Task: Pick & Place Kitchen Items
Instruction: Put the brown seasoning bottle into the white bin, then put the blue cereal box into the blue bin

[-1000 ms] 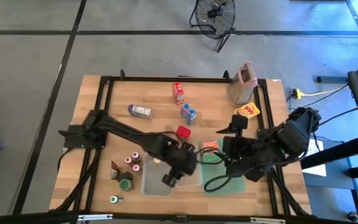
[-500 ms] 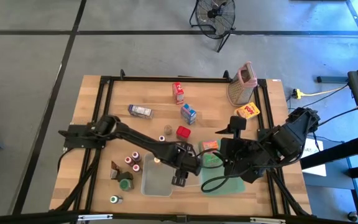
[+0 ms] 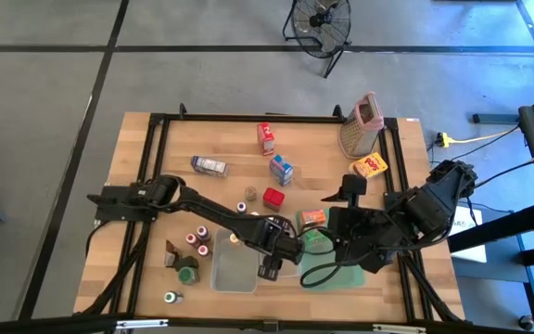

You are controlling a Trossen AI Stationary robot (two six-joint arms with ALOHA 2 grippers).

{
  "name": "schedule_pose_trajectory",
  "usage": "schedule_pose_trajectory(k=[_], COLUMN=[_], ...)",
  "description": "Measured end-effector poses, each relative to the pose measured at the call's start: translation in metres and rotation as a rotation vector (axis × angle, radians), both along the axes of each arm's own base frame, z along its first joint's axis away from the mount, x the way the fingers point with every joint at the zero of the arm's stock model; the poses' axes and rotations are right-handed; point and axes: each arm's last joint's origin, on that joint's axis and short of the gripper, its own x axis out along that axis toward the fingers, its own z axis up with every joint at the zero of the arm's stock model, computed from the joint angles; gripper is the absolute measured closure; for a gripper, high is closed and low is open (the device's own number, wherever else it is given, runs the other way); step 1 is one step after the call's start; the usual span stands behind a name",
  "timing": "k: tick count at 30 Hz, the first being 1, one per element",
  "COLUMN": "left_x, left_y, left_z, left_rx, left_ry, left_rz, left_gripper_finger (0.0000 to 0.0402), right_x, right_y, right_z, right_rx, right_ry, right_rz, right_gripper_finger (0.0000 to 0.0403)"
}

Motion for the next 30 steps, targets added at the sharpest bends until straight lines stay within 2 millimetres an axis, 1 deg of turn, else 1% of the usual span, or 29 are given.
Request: schedule_pose_trajectory(k=[8,12,18,20,25,28,30], left_x=[-0.001,-0.003,-0.008,-0.01,-0.021,-0.033,-0.045], left_y=[-0.003,-0.008,-0.009,-0.008,-0.005,-0.004,-0.006], left_z=[0.0,0.0,0.013,0.023,0.063,0.093,0.116], left_rx=[0.005,0.048,0.059,0.055,0.05,0.049,0.052], left_ry=[-0.003,-0.016,-0.034,-0.06,-0.152,-0.224,-0.28], left_rz=[-0.035,-0.045,-0.061,-0.058,-0.052,-0.048,-0.049], left_gripper_finger=[0.0181,0.018,0.0179,0.0179,0.0178,0.0178,0.0178], right_x=[0.0,0.0,0.0,0.0,0.0,0.0,0.0], right_y=[0.0,0.0,0.0,0.0,0.0,0.0,0.001], right_z=[0.0,0.0,0.0,0.0,0.0,0.0,0.0], right_rx=[0.002,0.002,0.002,0.002,0.002,0.005,0.018], right_ry=[0.001,0.001,0.001,0.002,0.002,0.004,0.012], right_rz=[0.001,0.001,0.001,0.001,0.001,0.003,0.011], right_gripper_finger=[0.0075,0.0075,0.0075,0.0075,0.0075,0.0075,0.0075])
